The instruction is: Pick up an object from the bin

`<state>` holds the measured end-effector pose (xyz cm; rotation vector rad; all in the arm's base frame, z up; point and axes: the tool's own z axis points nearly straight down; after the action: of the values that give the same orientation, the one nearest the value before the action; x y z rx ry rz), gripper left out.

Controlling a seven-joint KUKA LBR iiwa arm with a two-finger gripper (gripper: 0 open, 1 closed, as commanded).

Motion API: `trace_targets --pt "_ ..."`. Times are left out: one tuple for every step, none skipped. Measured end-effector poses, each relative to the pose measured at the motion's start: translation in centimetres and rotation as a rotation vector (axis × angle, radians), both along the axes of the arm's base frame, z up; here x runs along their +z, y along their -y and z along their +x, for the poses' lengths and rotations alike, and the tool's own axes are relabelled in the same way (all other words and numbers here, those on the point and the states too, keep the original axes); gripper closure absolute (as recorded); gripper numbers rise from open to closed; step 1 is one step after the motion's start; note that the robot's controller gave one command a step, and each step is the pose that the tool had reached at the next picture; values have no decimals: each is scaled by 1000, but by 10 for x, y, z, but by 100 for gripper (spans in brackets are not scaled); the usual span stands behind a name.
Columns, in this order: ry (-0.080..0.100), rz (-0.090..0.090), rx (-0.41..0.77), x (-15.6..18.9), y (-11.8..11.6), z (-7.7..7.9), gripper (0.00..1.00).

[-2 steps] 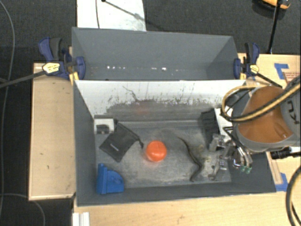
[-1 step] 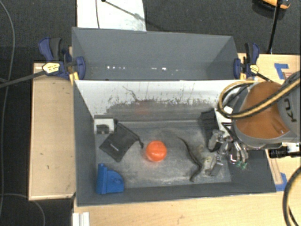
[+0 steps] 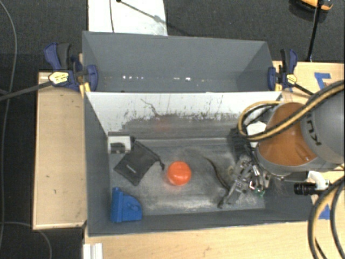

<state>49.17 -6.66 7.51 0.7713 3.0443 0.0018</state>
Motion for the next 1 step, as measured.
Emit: trace_targets --pt "8 -3 108 -5 -9 3 100"
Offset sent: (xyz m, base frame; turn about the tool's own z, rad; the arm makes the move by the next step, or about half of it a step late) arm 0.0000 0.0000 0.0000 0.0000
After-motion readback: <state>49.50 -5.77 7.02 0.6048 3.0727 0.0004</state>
